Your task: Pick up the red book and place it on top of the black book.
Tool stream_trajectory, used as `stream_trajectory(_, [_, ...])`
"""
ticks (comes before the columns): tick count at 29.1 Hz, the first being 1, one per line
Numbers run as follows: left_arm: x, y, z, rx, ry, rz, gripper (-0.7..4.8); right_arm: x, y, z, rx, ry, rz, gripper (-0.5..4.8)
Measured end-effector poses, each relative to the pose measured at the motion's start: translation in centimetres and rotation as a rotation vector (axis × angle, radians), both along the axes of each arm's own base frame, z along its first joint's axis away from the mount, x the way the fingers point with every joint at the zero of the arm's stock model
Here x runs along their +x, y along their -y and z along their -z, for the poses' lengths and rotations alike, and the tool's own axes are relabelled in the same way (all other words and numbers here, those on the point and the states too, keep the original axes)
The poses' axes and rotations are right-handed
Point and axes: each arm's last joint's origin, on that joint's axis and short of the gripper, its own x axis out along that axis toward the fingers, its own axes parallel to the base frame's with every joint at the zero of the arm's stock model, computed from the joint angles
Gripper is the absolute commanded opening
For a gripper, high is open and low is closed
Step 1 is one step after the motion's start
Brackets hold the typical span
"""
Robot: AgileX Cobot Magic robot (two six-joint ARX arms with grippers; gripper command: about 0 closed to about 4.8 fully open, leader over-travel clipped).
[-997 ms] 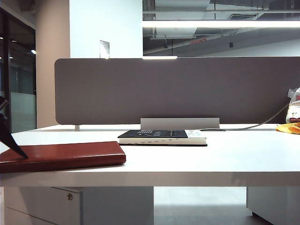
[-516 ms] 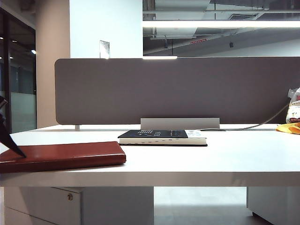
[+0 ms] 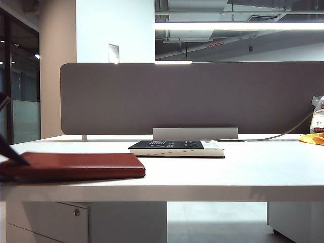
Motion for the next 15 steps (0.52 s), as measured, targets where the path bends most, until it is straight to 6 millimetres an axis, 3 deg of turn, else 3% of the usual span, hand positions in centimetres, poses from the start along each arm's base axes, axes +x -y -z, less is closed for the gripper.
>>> stream_trajectory(6, [0.22, 0.08, -0.43, -0.018, 0.048, 0.038, 0.14, 0.0, 0.0, 0.0, 0.0, 0.0, 0.0, 0.0])
stream_trajectory(15, [0.26, 0.26, -0.7, -0.075, 0.08, 0.102, -0.06, 0.0, -0.01, 0.0, 0.0, 0.0, -0.002, 0.0])
